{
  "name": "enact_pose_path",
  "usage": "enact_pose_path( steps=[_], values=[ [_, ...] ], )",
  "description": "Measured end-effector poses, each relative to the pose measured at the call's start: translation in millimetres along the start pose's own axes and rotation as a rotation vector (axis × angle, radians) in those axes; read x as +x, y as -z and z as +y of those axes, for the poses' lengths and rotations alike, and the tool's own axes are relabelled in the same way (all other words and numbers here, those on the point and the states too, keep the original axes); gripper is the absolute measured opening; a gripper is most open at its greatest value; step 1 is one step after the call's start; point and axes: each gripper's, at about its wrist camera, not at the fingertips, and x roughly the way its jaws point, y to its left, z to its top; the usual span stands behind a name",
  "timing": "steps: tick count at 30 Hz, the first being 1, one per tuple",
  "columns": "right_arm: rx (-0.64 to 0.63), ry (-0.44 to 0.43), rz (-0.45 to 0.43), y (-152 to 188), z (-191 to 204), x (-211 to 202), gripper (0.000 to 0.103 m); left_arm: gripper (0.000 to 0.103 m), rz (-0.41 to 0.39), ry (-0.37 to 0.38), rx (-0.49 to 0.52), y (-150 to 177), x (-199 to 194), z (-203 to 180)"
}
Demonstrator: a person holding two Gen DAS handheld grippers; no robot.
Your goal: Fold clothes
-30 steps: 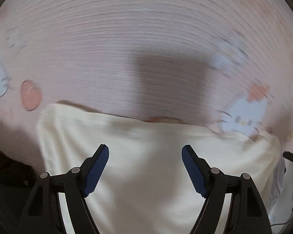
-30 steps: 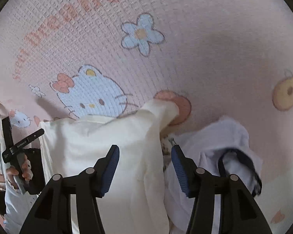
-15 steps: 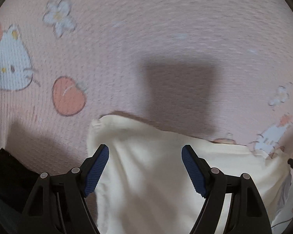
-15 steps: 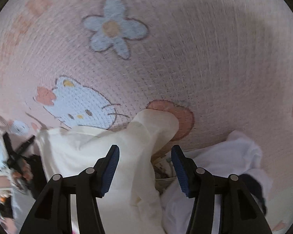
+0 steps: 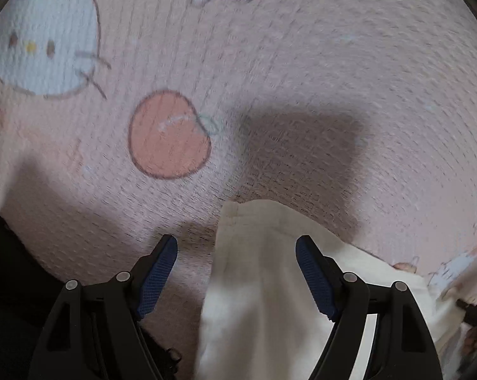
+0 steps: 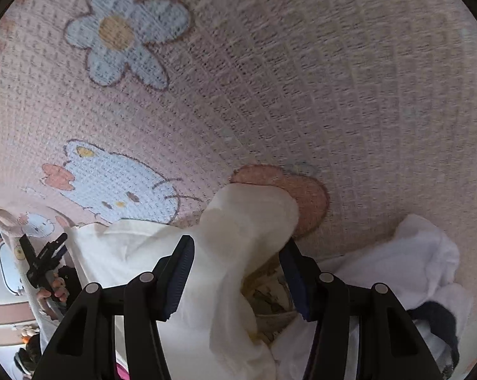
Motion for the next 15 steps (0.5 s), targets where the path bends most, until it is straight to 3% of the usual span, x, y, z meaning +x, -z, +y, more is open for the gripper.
enact_pose_path(
  steps=[2,5,7,9,11,12,15],
  values=[
    [-0.020,0.000,0.006,-1,5,4,0.055,0.072,0.002,0.014,0.035,2,6,-5],
    [-0.019,-0.003,0.001,-2,8,11,0.055,0.055,-0.018,-0.058,0.132,9,14,-26],
    [-0.011,0.001,-0.012,-3,9,14,0.054,0.047,-0.025,-0.059,0.147,10,14,-29],
    [-0.012,0.010,-0.025,-3,10,17,0.039,0.026,-0.026,-0.034,0.135,9,12,-28],
    [-0.042,0.031,-0.029,-1,14,20,0.014,0.012,-0.024,-0.007,0.119,9,9,-24],
    [-0.061,0.040,-0.037,0,16,21,0.008,0.008,-0.023,0.007,0.111,9,8,-22],
    [-0.137,0.052,-0.096,7,26,12,0.006,0.007,-0.063,-0.005,0.120,11,-1,-21]
  ],
)
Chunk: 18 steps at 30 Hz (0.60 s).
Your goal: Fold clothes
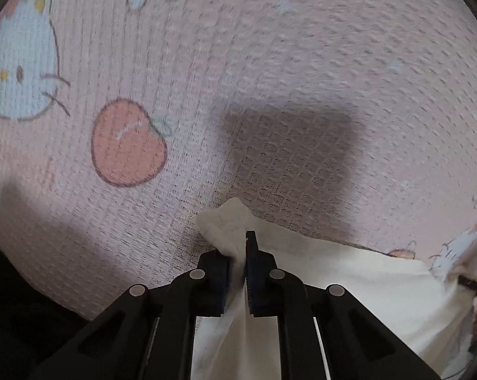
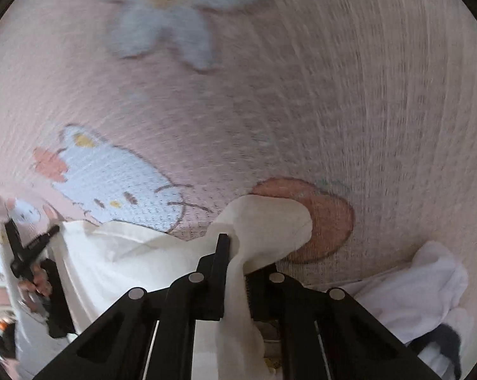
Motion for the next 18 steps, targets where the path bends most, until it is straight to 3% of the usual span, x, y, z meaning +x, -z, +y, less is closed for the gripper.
enact_pose_path(
  steps=[5,7,10,14,16,18],
  values=[
    [-0.122,-0.106,-0.167,13,13,-46,0.004,0.007,-0.093,0.080,-0.069,5,-25,10],
    [-0.197,-0.104,-0.223,22,19,-64,0.003,0.007,-0.133,0.126,-0.076,8,-40,14],
    [-0.282,-0.102,-0.317,36,20,-90,0.003,0.007,-0.204,0.221,-0.079,12,-67,22],
    [-0.299,-0.151,-0.436,45,12,-114,0.002,0.006,-0.334,0.354,-0.057,18,-103,32],
    [-0.303,-0.163,-0.483,48,6,-123,0.002,0.005,-0.358,0.303,-0.033,26,-106,35],
    [-0.278,-0.088,-0.444,45,-3,-106,0.002,0.006,-0.316,0.237,-0.055,46,-96,26]
  ],
)
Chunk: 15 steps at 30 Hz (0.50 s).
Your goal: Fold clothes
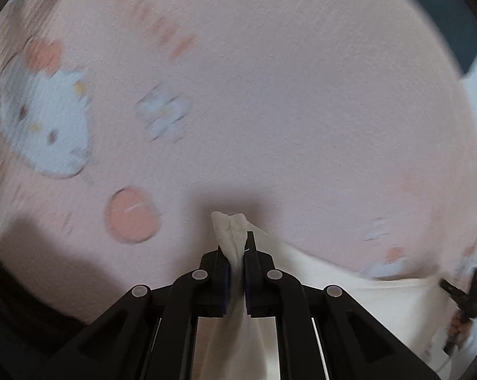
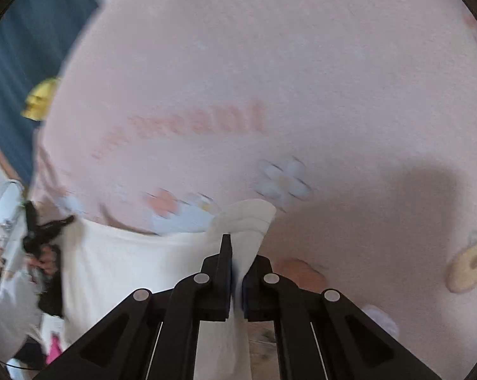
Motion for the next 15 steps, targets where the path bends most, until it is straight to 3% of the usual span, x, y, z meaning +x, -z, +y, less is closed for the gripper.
enact_pose_path(
  steps=[2,4,9,11,15],
  values=[
    [0.043,0.084,0.101,9,-15,33,0.002,0.006,0.073,-0.061,-0.039,5,46,-17],
    [0.084,0.140,0.164,18,-27,56,0.002,0.006,0.117,-0.105,-0.026,11,66,-14],
    [0.008,0.306,0.261,26,-32,104,0.002,0.006,0.206,-0.231,0.094,22,113,-33],
    [0.017,0.313,0.275,28,-35,110,0.002,0.006,0.234,-0.263,0.115,25,125,-36],
    [0.030,0.308,0.285,32,-40,114,0.002,0.007,0.229,-0.253,0.077,35,138,-49]
  ],
)
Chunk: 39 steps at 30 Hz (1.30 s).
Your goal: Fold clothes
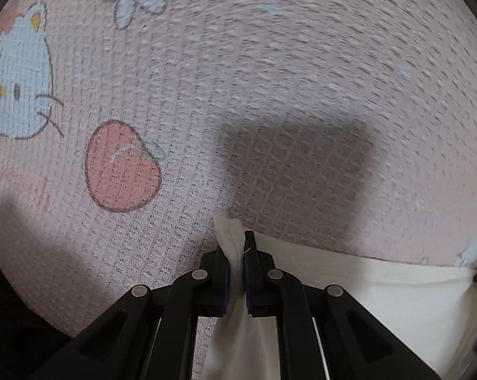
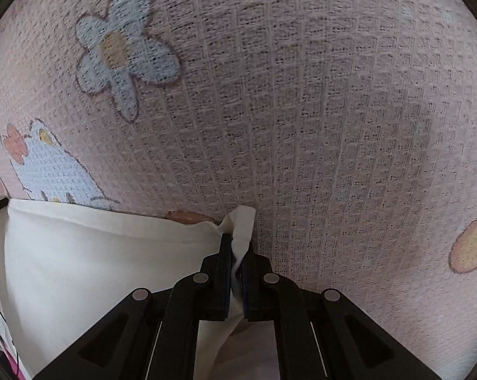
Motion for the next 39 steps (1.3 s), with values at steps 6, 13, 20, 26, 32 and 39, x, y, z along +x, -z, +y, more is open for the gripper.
enact_pose_path(
  steps=[6,13,20,26,32,39],
  values=[
    [0.037,-0.057,0.009,1,-21,-9,0.006,0.008,0.035,0.025,-0.057,0,-1,2],
    [-0.105,0.064,-0.043,0,6,-7,0.002,0.006,-0.008,-0.022,0.017,-28,-4,-47],
    [-0.204,0.196,-0.140,3,33,-28,0.001,0.005,-0.088,-0.009,0.083,-31,-28,-65],
    [-0.259,0.268,-0.125,17,57,-16,0.001,0.006,-0.093,-0.016,0.099,-35,-30,-70],
    [-0.233,0.326,-0.051,20,79,40,0.001,0.008,-0.045,-0.136,0.065,-31,8,-87],
    [-0.225,0.339,-0.077,31,76,52,0.001,0.008,-0.032,-0.036,-0.209,-47,11,-68]
  ],
)
